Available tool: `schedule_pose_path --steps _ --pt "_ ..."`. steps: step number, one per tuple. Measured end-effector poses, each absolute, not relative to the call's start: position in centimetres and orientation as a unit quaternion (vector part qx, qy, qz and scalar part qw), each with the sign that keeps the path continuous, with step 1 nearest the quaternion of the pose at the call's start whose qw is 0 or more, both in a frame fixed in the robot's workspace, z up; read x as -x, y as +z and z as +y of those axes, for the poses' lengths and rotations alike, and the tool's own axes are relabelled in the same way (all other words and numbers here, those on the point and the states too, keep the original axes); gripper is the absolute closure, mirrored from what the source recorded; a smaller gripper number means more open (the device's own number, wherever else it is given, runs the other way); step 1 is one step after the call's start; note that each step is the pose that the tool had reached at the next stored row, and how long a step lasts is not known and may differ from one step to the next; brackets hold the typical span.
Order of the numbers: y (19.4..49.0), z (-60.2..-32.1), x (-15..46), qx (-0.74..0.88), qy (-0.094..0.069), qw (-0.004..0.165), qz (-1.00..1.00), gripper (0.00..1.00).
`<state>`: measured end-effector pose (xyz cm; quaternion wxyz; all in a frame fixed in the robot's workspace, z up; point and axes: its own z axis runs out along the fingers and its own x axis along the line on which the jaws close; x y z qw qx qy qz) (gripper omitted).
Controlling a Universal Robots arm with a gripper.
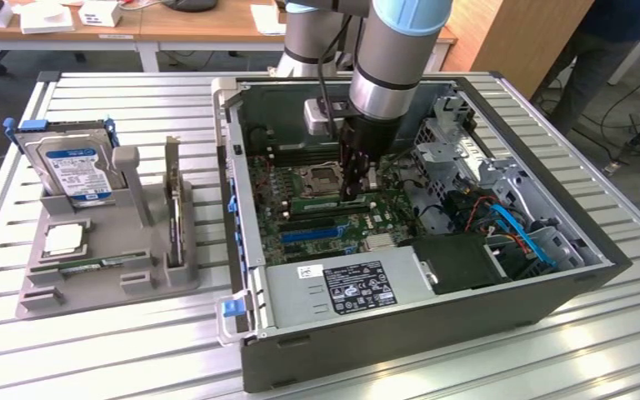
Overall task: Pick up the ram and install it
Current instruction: 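Insert the ram into the slot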
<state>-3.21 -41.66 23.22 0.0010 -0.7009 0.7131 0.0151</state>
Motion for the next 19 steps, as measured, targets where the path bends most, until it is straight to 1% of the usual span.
schedule_pose_path --steps 19 --pt "23.19 -41.66 3.21 0.704 0.015 0.001 0.710 0.89"
